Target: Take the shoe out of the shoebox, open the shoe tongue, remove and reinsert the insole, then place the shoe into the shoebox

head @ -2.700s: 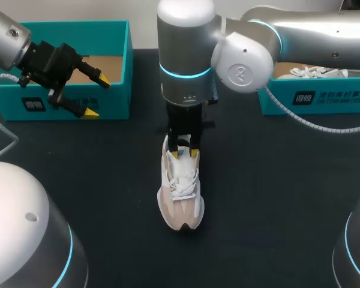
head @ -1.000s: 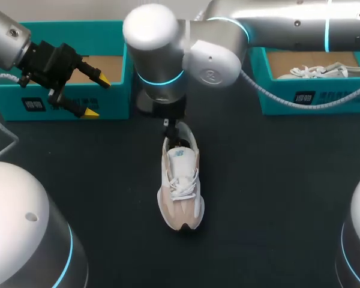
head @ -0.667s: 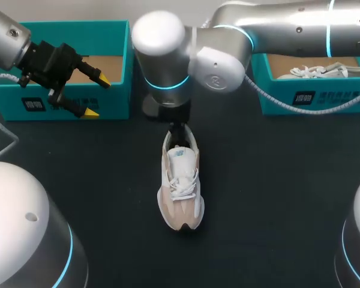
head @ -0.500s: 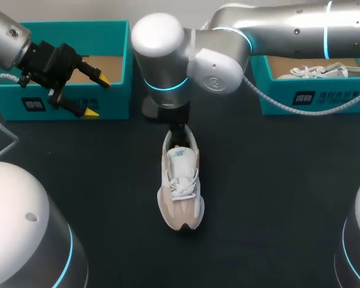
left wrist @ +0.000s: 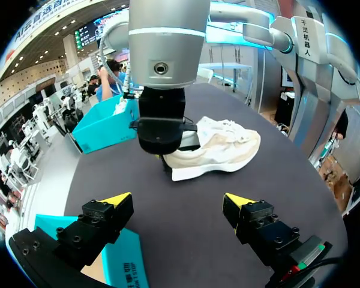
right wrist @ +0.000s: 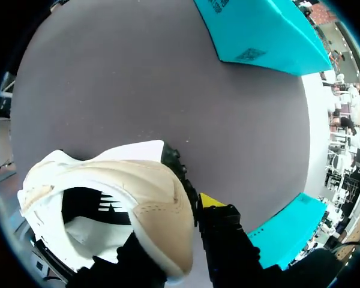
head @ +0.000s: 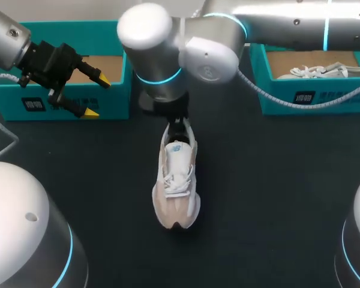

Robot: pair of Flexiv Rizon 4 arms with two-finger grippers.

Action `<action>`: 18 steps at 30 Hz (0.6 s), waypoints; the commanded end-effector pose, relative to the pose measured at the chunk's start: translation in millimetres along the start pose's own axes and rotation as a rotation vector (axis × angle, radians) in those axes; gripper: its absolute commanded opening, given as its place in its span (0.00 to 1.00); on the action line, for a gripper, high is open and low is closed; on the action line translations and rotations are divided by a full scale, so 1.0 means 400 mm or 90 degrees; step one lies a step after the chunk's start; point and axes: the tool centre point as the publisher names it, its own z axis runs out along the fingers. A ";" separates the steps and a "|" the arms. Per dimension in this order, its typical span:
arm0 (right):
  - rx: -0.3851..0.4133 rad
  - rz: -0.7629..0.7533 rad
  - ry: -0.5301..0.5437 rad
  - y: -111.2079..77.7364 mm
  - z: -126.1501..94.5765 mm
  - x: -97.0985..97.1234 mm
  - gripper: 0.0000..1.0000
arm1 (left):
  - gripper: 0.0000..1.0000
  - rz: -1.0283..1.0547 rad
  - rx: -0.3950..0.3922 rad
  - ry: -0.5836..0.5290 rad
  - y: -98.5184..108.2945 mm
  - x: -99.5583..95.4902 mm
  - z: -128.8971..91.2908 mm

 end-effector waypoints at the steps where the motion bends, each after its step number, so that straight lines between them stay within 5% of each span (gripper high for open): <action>1: 0.003 -0.012 -0.007 -0.040 -0.131 -0.022 0.00 | 1.00 0.000 -0.002 0.000 0.000 0.001 0.000; 10: -0.036 -0.051 -0.010 -0.087 -0.310 -0.072 0.00 | 1.00 0.000 -0.002 0.000 0.000 0.001 0.000; 18: -0.046 -0.095 -0.015 -0.115 -0.404 -0.106 0.00 | 1.00 0.000 -0.002 0.000 0.000 0.001 0.000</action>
